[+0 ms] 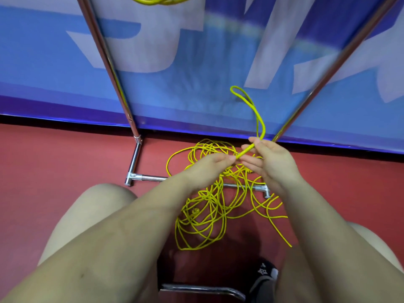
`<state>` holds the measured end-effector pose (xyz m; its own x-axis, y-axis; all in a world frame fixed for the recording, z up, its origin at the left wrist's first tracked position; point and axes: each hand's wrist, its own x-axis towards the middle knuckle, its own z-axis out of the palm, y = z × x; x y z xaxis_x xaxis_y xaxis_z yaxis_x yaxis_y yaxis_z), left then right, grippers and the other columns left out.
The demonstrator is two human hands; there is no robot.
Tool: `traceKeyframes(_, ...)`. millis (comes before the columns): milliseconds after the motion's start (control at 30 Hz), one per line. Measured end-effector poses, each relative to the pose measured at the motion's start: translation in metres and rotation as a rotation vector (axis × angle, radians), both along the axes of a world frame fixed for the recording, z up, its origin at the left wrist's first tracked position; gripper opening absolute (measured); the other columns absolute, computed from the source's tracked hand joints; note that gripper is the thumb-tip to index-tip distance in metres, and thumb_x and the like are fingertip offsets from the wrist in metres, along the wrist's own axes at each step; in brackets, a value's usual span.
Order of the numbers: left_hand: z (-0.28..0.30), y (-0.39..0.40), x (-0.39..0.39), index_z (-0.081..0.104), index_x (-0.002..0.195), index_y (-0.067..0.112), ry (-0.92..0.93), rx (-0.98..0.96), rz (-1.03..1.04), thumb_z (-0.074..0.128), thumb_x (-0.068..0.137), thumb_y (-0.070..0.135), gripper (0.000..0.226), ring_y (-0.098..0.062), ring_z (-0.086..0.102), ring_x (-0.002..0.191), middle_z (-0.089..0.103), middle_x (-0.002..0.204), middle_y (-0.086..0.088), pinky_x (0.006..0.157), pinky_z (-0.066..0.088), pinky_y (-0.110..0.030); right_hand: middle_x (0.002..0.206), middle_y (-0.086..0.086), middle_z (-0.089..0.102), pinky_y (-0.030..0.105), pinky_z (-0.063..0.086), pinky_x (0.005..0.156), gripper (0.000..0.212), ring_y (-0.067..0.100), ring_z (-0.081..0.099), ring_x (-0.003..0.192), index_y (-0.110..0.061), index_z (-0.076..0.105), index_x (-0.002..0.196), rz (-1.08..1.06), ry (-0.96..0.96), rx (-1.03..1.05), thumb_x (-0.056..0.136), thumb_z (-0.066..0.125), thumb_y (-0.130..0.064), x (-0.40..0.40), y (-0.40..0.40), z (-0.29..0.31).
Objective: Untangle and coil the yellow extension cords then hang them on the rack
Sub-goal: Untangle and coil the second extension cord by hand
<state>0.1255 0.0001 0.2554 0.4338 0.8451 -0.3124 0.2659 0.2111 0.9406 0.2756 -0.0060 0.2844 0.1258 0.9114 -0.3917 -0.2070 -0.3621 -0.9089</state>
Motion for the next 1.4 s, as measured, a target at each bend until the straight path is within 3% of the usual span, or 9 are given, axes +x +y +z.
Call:
traceKeyframes(167, 0.002, 0.000, 0.005, 0.053, 0.089, 0.018, -0.047, 0.039, 0.033, 0.039, 0.101, 0.014, 0.019, 0.004, 0.055, 0.067, 0.059, 0.080, 0.004, 0.067, 0.043, -0.010, 0.100, 0.009, 0.065, 0.029, 0.055, 0.076, 0.021, 0.019, 0.066, 0.086, -0.010, 0.053, 0.109, -0.038, 0.094, -0.008, 0.099, 0.042, -0.024, 0.002, 0.002, -0.002)
traceKeyframes(333, 0.008, 0.009, -0.004, 0.052, 0.086, 0.020, -0.159, 0.013, 0.292, 0.036, 0.102, 0.017, 0.023, -0.010, 0.062, 0.063, 0.058, 0.072, -0.001, 0.065, 0.050, -0.027, 0.094, 0.000, 0.063, 0.027, 0.046, 0.078, 0.030, 0.014, 0.060, 0.081, -0.012, 0.057, 0.118, 0.442, -0.690, 0.015, 0.089, 0.061, -0.019, 0.000, -0.005, -0.021)
traceKeyframes(467, 0.016, 0.018, -0.012, 0.051, 0.088, 0.018, -0.317, -0.125, 0.477, 0.037, 0.102, 0.021, 0.020, -0.004, 0.065, 0.055, 0.059, 0.076, 0.000, 0.050, 0.051, -0.018, 0.106, 0.003, 0.061, 0.028, 0.047, 0.090, 0.029, 0.018, 0.061, 0.098, -0.016, 0.059, 0.116, 0.664, -1.003, -0.007, 0.088, 0.063, -0.021, 0.000, -0.012, -0.034)
traceKeyframes(567, 0.018, 0.021, -0.013, 0.051, 0.088, 0.016, -0.442, -0.199, 0.594, 0.040, 0.101, 0.023, 0.018, -0.006, 0.067, 0.057, 0.060, 0.081, -0.002, 0.050, 0.054, -0.020, 0.091, -0.005, 0.054, 0.026, 0.043, 0.079, 0.023, 0.014, 0.054, 0.085, -0.015, 0.060, 0.108, 0.678, -1.169, 0.035, 0.087, 0.063, -0.024, 0.002, -0.011, -0.032)
traceKeyframes(700, 0.018, 0.023, -0.011, 0.055, 0.098, 0.017, -0.529, -0.265, 0.575, 0.036, 0.100, 0.036, 0.027, -0.013, 0.069, 0.080, 0.066, 0.094, -0.003, 0.066, 0.056, -0.026, 0.080, -0.001, 0.058, 0.026, 0.039, 0.067, 0.011, 0.016, 0.052, 0.072, -0.014, 0.062, 0.090, 0.566, -1.078, 0.131, 0.090, 0.060, -0.024, 0.000, -0.011, -0.026)
traceKeyframes(867, 0.000, 0.007, 0.001, 0.061, 0.105, 0.024, -0.160, -0.276, 0.190, 0.026, 0.101, 0.043, 0.041, -0.015, 0.056, 0.111, 0.065, 0.112, 0.000, 0.096, 0.038, -0.035, 0.079, -0.002, 0.065, 0.021, 0.052, 0.057, 0.010, 0.008, 0.064, 0.055, -0.020, 0.055, 0.085, 0.230, -0.328, 0.013, 0.094, 0.052, -0.021, -0.003, -0.003, -0.010)
traceKeyframes(1067, -0.008, -0.001, 0.002, 0.058, 0.087, 0.022, 0.103, -0.004, -0.039, 0.042, 0.100, 0.022, 0.020, -0.016, 0.044, 0.063, 0.065, 0.084, 0.006, 0.052, 0.032, -0.026, 0.093, 0.005, 0.064, 0.023, 0.056, 0.064, 0.020, 0.016, 0.069, 0.073, -0.008, 0.052, 0.111, -0.110, 0.145, -0.043, 0.095, 0.051, -0.019, 0.008, 0.003, -0.003)
traceKeyframes(1267, 0.003, 0.007, -0.002, 0.053, 0.087, 0.016, -0.144, -0.109, 0.244, 0.036, 0.102, 0.019, 0.023, -0.012, 0.063, 0.068, 0.062, 0.081, -0.003, 0.065, 0.052, -0.034, 0.106, 0.004, 0.061, 0.030, 0.050, 0.085, 0.045, 0.013, 0.061, 0.089, -0.012, 0.053, 0.124, 0.415, -0.548, -0.007, 0.083, 0.068, -0.020, 0.002, -0.008, -0.018)
traceKeyframes(1400, 0.009, 0.015, -0.006, 0.050, 0.090, 0.014, -0.360, -0.216, 0.513, 0.035, 0.103, 0.020, 0.021, -0.009, 0.068, 0.062, 0.064, 0.084, -0.005, 0.052, 0.057, -0.029, 0.103, 0.003, 0.059, 0.030, 0.047, 0.095, 0.038, 0.016, 0.060, 0.101, -0.009, 0.059, 0.115, 0.784, -0.644, -0.076, 0.081, 0.071, -0.019, -0.009, -0.018, -0.030)
